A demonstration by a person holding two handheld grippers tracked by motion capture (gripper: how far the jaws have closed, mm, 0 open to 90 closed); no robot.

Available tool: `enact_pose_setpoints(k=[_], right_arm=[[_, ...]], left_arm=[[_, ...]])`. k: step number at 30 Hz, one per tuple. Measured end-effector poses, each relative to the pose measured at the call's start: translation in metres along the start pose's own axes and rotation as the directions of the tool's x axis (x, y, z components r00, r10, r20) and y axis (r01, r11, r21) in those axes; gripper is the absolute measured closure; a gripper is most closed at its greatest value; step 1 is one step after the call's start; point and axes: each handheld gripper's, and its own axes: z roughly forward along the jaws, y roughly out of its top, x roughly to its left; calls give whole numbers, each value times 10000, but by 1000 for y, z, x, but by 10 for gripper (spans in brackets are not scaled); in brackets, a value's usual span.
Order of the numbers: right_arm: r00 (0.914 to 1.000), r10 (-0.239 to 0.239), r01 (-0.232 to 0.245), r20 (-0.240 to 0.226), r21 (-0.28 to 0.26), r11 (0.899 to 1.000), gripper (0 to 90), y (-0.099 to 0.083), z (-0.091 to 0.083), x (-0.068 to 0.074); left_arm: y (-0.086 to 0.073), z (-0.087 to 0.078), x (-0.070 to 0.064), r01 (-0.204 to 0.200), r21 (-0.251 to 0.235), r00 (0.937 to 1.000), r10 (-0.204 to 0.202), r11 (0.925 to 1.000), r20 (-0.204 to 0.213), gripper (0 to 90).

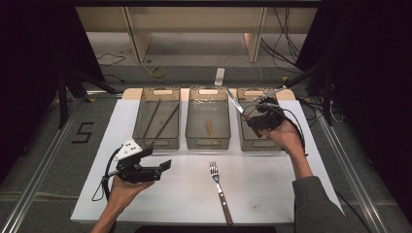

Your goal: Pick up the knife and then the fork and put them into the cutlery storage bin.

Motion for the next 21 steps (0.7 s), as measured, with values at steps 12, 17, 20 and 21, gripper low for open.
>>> enact_pose_setpoints(k=[12,17,20,21], right_arm=[[9972,744,-745,87,221,9970,767,9,12,-18],[9944,1029,-1039,251,449,9936,767,8,19,-28],[9919,1202,-1224,405,570,9908,767,7,23,-33],[9911,1264,-1288,419,595,9899,767,7,23,-34]], left_arm=[[0,0,0,-4,-6,10000,4,10000,11,136],[0,0,0,-13,-3,10000,13,10000,23,136],[0,0,0,-11,1,10000,11,10000,28,136],[0,0,0,-6,-3,10000,6,10000,23,136]])
